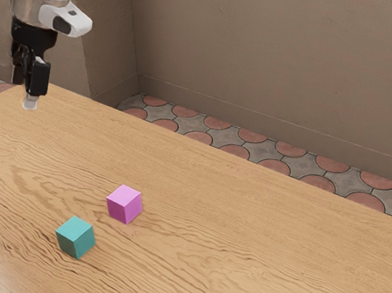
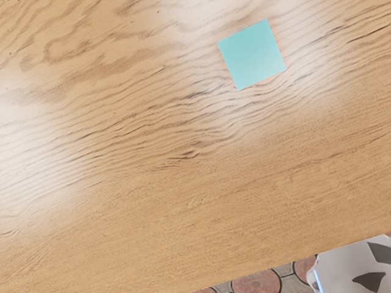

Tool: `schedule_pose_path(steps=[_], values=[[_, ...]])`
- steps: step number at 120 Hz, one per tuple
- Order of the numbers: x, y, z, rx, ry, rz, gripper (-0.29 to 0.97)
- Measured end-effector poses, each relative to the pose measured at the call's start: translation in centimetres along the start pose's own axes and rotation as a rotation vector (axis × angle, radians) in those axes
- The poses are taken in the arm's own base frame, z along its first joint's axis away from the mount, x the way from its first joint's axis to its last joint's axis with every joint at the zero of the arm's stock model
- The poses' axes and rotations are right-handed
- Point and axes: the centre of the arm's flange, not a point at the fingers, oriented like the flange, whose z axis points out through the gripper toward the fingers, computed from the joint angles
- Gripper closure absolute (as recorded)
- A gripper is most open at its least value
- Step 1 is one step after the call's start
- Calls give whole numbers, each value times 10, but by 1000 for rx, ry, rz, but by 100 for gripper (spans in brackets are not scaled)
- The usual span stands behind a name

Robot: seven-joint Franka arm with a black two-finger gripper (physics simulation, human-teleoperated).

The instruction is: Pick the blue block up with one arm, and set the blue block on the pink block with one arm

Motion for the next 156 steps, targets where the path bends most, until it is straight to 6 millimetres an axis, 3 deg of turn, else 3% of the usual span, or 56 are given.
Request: schedule_pose_path(steps=[14,32,65,109,156], values=[[31,17,47,-12,-2,58,0],[56,34,108,-51,17,79,0],[73,47,201,-102,30,-37,0],[64,30,261,-135,33,-257,0],[115,29,310,-163,35,-301,0]])
